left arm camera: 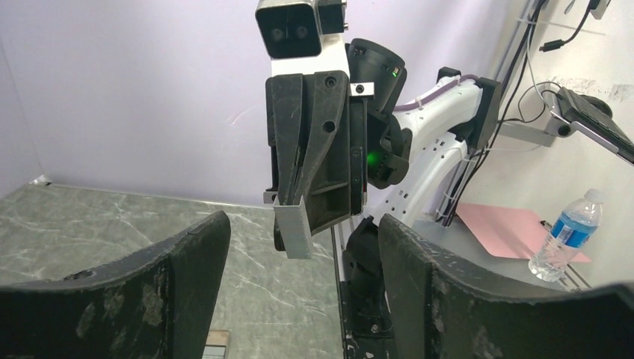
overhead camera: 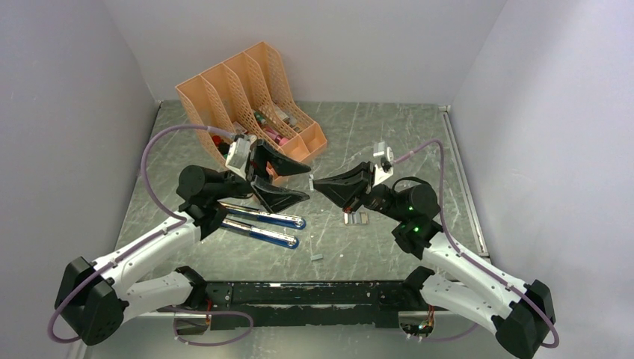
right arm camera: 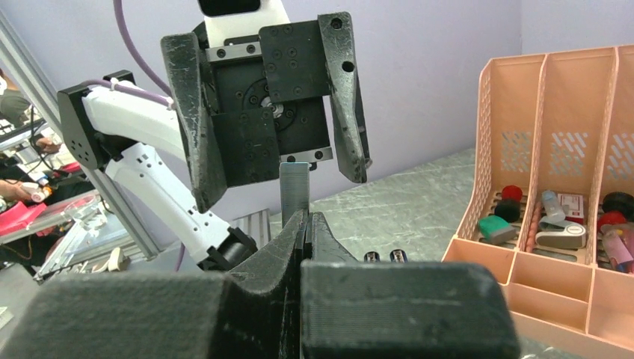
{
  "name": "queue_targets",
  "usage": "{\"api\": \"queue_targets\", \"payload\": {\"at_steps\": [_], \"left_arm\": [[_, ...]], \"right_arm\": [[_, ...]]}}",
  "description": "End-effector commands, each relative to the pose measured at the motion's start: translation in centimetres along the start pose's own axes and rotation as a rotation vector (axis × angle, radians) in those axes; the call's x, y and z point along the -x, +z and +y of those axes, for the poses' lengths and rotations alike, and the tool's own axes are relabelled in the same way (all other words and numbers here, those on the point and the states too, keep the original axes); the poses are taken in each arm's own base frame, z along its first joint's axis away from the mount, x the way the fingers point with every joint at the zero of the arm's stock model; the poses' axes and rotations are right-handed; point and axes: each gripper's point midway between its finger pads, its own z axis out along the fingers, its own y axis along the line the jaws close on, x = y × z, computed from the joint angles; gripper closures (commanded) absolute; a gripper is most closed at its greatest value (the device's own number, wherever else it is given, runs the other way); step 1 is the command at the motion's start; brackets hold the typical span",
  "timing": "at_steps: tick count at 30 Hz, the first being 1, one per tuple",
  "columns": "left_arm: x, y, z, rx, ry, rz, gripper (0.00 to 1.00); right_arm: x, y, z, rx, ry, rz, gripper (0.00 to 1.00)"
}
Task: Load the staples into the stapler
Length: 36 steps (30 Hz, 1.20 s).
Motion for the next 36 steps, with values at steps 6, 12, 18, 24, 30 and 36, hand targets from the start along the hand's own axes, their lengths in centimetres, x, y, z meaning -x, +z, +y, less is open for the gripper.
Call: {"api": "queue_targets", "payload": {"at_steps": [6,12,18,24,30,36], "left_arm": [[1.55,0.64,-1.23,-0.081,0.038,-0.018,0.32],[1.21,0.73,-1.28,-0.089,0.03,-0.008,0.41],[1.06,0.83,-1.12,-0.088,0.027,-0.001,0.51],[1.08,0.94,-1.17,-0.095,0.026,0.008,0.63],[1.04,0.93,-1.15,-0.093,0.019,0.006,0.73],[1.05,0.95,-1.08,-0.091,0.012,0.005,0.79]], "right_arm": [[1.72,0.34,0.94,0.044,-0.022,-0.047,1.0],[1.66,0.5,0.76,0.04,-0.02,-0.045,1.0],[1.65,0.55,0.72,0.039,-0.019,-0.043,1.0],[1.69,0.51,0.68,0.034,-0.018,-0.044,1.0],[1.79,0.48,0.64,0.029,-0.024,-0.045,1.0],[1.74,0.41,0.57,0.024,-0.024,-0.043,1.0]]}}
